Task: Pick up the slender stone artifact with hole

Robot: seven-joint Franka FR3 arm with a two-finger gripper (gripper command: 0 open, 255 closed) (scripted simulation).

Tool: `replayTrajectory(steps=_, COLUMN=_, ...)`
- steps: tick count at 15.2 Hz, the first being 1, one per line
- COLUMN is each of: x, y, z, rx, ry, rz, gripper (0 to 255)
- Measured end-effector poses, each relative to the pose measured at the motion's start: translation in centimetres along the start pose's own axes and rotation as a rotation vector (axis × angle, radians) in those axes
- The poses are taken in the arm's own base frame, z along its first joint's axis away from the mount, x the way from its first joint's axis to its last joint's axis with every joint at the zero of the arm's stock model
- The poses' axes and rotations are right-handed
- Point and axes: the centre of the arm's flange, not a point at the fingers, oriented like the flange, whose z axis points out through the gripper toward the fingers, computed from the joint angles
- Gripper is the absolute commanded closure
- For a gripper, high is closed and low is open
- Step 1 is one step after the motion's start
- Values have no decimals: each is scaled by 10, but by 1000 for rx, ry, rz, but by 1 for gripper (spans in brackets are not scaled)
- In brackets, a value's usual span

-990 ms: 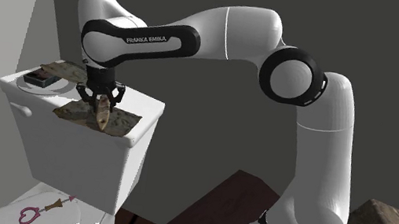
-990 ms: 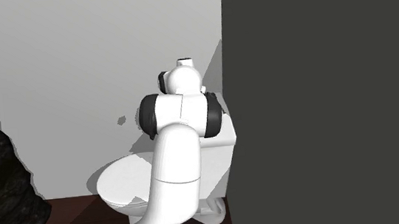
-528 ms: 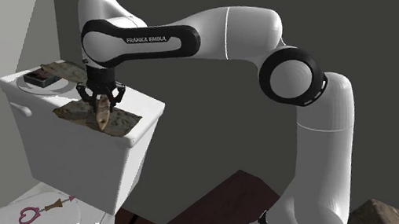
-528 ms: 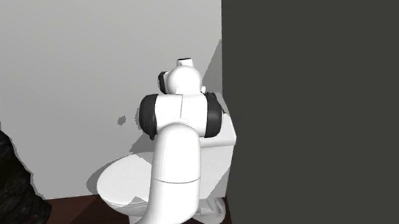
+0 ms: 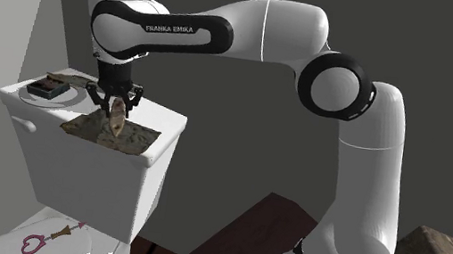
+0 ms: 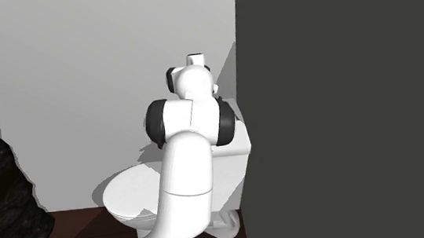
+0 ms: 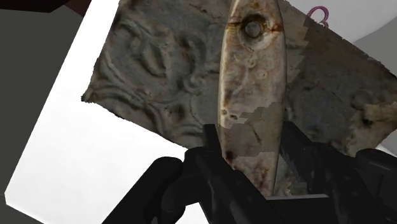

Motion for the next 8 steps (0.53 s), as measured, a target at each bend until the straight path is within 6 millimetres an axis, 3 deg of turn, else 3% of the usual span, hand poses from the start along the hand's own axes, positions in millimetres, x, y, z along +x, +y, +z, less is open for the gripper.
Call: replayTrajectory(steps=8, x=-1, y=1, z=-40, rx=0, ry=0, rz=0, gripper=255)
